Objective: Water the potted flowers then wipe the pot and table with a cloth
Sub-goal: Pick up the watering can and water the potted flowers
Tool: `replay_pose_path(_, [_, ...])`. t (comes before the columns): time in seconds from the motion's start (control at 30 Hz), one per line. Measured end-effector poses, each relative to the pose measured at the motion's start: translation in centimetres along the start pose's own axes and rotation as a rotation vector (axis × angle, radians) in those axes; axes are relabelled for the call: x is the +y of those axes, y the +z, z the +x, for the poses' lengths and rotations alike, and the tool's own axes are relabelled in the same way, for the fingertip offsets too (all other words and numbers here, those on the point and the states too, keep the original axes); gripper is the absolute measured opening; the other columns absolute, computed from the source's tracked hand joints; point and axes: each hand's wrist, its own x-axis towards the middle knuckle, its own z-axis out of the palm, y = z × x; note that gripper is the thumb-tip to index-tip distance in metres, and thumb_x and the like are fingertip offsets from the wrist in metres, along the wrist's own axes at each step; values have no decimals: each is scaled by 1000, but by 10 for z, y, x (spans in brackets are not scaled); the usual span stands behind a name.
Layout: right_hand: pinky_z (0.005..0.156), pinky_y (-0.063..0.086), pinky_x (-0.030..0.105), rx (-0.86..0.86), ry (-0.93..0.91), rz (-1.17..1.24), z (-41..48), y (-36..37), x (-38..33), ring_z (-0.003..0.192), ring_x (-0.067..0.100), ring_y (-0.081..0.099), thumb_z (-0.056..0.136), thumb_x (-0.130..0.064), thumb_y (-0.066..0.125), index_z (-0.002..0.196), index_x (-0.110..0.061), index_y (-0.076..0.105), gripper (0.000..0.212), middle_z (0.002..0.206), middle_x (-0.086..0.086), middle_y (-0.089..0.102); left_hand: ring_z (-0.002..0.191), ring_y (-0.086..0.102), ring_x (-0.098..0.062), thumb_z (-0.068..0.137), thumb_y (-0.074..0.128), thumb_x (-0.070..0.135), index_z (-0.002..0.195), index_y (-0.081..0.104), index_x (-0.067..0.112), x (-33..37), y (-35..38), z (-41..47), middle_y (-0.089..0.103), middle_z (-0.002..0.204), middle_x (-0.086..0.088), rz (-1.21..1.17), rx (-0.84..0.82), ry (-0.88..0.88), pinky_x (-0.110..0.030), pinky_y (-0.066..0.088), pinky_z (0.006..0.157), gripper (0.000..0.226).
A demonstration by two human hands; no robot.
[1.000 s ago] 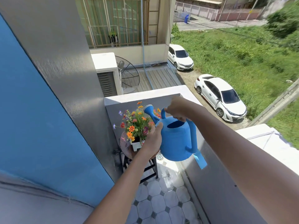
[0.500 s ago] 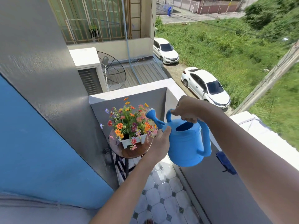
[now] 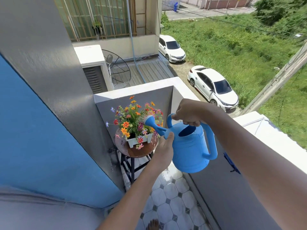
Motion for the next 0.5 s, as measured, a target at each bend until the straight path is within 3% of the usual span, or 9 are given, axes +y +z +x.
replay_pose_path(0.1, [42,33,22,1,-1,-8,6,5,-3,39,20,42,99,-30,60,101,7,67,38,65,15,57,117,51,-11,95,29,63,126,36,33,2,-7,0,52,130,4,33,16,-10,-41,42,103,44])
replay_pose_path(0.23, [45,36,26,8,6,-14,12,4,-1,48,26,47,99,-29,58,100,10,68,40,66,17,58,118,54,-12,75,30,81,139,39,30,2,-8,7,56,129,4,72,17,-14,-52,45,104,83])
replay_pose_path(0.33, [45,39,26,39,6,-49,15,0,3,49,27,52,99,-27,56,94,9,69,39,66,18,62,124,51,-14,76,29,81,146,32,35,3,-4,15,51,137,5,66,-16,-10,-52,43,106,84])
replay_pose_path(0.43, [46,42,24,77,21,-104,17,-6,12,40,24,53,98,-26,56,75,3,67,39,63,17,66,126,50,-15,73,32,85,147,31,38,2,5,27,47,143,2,50,-36,-9,-53,44,106,88])
replay_pose_path(0.5, [45,41,24,82,33,-88,17,-10,18,43,25,53,98,-27,56,79,3,68,37,67,21,70,125,52,-14,79,33,78,149,29,34,4,12,30,49,142,2,39,-43,-10,-52,44,106,83])
